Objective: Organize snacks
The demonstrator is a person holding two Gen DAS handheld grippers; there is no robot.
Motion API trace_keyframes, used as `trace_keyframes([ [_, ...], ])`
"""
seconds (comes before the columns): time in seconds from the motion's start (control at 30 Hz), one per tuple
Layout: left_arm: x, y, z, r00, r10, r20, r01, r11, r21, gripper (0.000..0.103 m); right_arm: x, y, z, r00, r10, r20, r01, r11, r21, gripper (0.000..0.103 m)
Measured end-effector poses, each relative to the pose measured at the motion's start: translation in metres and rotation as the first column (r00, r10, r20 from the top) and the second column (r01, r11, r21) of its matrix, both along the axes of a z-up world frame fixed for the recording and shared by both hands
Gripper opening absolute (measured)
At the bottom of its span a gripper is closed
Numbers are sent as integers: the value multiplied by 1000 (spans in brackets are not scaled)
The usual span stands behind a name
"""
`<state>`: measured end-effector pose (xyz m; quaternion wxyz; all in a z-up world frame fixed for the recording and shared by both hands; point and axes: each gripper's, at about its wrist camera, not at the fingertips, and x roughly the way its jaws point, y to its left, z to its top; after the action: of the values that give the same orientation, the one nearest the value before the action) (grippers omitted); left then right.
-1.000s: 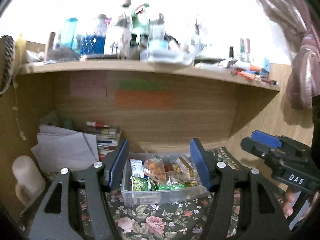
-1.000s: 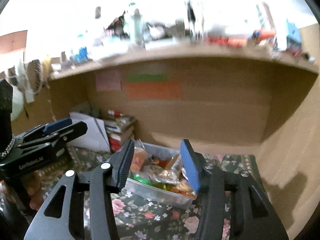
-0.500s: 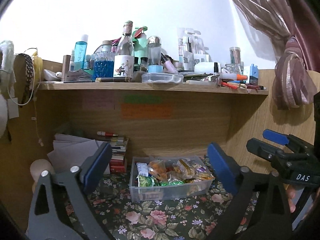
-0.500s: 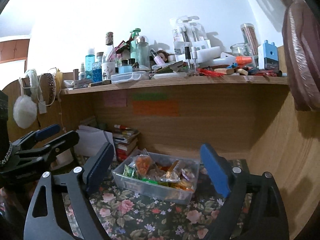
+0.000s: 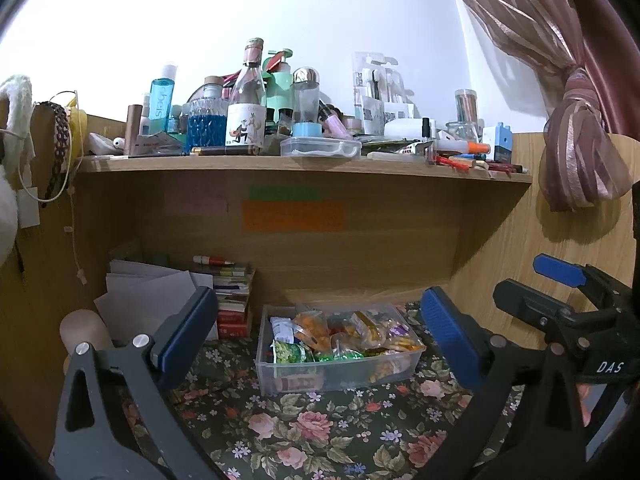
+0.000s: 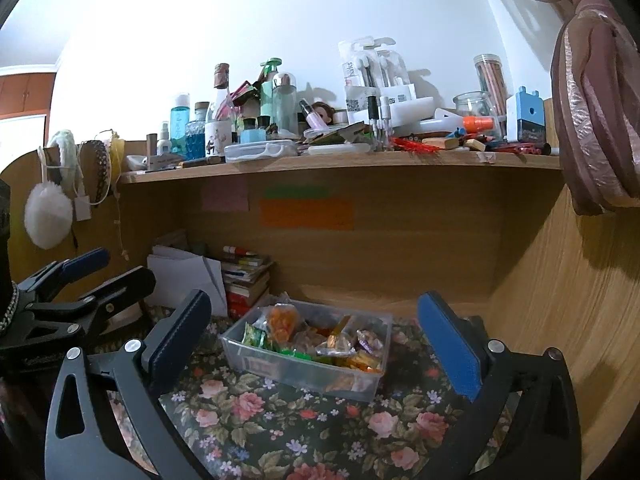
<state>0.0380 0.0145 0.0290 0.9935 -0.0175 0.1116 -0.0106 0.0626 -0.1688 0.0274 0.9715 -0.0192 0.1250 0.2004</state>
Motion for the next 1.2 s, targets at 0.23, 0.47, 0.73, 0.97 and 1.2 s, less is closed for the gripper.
trace_keyframes([
  [0.23, 0, -2, -1, 1000, 2, -1, -2, 1000, 0, 103, 1, -1, 0, 1000, 1, 0, -1, 1000, 1, 103],
  [0.47, 2, 2, -3, 1000, -8, -5, 8, 1000, -2, 103, 3, 0, -1, 1000, -5, -3, 5, 1000, -1, 103],
  [0.73, 5, 1, -4, 1000, -4, -8, 4, 1000, -1, 103, 5, 0, -1, 1000, -6, -6, 6, 1000, 2, 103],
  [0.97, 6, 1, -3, 1000, 2, -6, -2, 1000, 0, 103, 7, 1, -2, 1000, -4, -1, 4, 1000, -1, 103],
  [1.2, 6, 1, -2, 1000, 15, -2, -15, 1000, 2, 103, 8, 2, -1, 1000, 5, -5, -5, 1000, 8, 103],
])
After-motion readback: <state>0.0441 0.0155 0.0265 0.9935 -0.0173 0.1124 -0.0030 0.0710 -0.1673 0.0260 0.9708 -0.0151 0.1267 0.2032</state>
